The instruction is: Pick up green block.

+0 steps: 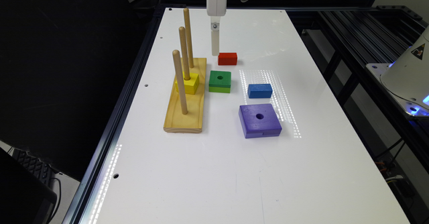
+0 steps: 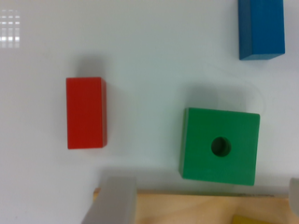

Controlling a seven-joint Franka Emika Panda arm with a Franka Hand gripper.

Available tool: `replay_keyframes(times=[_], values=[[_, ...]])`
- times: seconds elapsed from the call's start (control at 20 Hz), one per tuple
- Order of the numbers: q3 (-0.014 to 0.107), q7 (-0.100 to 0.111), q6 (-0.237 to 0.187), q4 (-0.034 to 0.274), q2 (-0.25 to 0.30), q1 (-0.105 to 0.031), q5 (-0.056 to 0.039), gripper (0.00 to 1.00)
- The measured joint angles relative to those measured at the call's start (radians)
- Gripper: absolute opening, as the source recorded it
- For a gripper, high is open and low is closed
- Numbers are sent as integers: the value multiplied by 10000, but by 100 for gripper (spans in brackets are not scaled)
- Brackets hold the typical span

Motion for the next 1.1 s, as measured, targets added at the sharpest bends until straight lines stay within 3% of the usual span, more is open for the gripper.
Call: replay_keyframes(times=[0.35, 0.65, 0.9, 1.1], values=[[19, 4, 0, -510, -474, 1, 16, 100], [27, 9, 12, -622, -549, 1, 21, 100], [30, 12, 600, -1032, -396, 2, 21, 100], [134, 97, 763, -1050, -350, 4, 26, 100]])
